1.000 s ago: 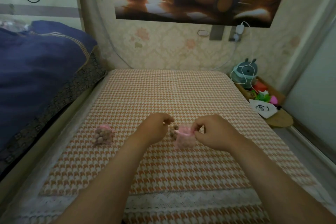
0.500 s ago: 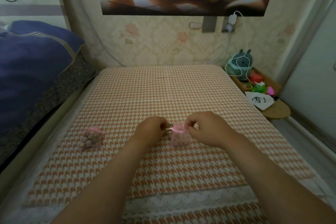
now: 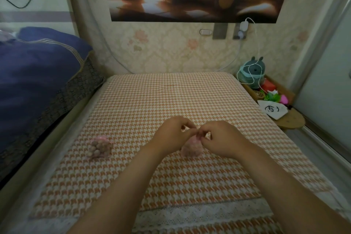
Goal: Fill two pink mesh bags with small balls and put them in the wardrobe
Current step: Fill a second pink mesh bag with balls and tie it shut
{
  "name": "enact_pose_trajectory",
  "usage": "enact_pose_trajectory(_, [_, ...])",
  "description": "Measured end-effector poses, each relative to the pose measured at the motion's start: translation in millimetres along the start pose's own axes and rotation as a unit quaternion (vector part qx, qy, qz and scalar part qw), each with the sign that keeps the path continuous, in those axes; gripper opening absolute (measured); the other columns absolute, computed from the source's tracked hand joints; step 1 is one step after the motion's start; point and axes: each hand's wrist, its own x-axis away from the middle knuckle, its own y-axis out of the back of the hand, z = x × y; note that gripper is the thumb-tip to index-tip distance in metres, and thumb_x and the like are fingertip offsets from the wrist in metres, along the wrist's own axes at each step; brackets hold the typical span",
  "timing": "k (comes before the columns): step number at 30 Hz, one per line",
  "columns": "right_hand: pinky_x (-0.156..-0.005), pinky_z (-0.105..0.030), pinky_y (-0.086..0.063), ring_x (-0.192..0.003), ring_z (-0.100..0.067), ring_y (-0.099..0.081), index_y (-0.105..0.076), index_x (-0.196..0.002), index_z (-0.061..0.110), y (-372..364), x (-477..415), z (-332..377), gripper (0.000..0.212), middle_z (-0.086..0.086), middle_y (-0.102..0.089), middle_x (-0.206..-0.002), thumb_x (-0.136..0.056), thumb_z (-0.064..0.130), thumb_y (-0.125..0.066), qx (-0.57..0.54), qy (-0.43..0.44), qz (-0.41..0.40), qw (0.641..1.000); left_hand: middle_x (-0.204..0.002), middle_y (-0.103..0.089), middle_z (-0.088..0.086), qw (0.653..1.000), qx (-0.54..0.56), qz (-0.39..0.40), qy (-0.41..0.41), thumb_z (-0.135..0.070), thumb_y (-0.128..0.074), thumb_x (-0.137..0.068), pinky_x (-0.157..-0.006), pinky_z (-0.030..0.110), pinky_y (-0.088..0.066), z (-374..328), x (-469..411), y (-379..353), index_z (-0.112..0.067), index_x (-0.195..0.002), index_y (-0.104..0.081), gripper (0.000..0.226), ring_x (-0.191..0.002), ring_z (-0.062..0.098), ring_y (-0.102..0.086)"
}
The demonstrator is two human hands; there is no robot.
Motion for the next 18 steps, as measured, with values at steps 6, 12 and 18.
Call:
enact_pose_trajectory(6, [-0.064, -0.023, -0.044, -0.071, 0.003, -0.055, -0.075, -0.097, 0.036, 1, 0, 0, 0.019, 0.019, -0.069, -0.092, -0.089, 0.037, -0.058, -0.001, 0.009, -0.007, 1.000, -0.099, -0.069, -0.019, 0.999, -0.009, 0.040, 0.036, -0.036, -0.061, -0.087, -0.079, 0.023, -0.052, 6, -3, 2, -0.031, -0.102, -0.073, 0.020, -0.087, -0.005, -0.061])
enact_pose_trajectory(12, [-0.067, -0.023, -0.046, -0.069, 0.007, -0.052, -0.076, -0.097, 0.034, 3, -1, 1, 0.018, 0.018, -0.071, -0.095, -0.090, 0.032, -0.059, 0.004, 0.011, -0.006, 1.000, -0.100, -0.067, -0.016, 0.999, 0.024, -0.018, 0.040, -0.028, -0.058, -0.094, -0.072, 0.013, -0.047, 15, -11, 10, -0.025, -0.104, -0.073, 0.018, -0.085, -0.004, -0.059])
enact_pose_trajectory(18, [-0.069, -0.021, -0.047, -0.070, 0.010, -0.051, -0.077, -0.097, 0.031, 3, -1, -2, 0.017, 0.017, -0.071, -0.098, -0.090, 0.027, -0.062, -0.009, 0.006, -0.009, 1.000, -0.096, -0.067, -0.011, 0.992, -0.080, 0.048, 0.085, -0.018, -0.065, -0.085, -0.082, 0.027, -0.053, 50, -7, 7, -0.028, -0.098, -0.072, 0.018, -0.092, 0.011, -0.064])
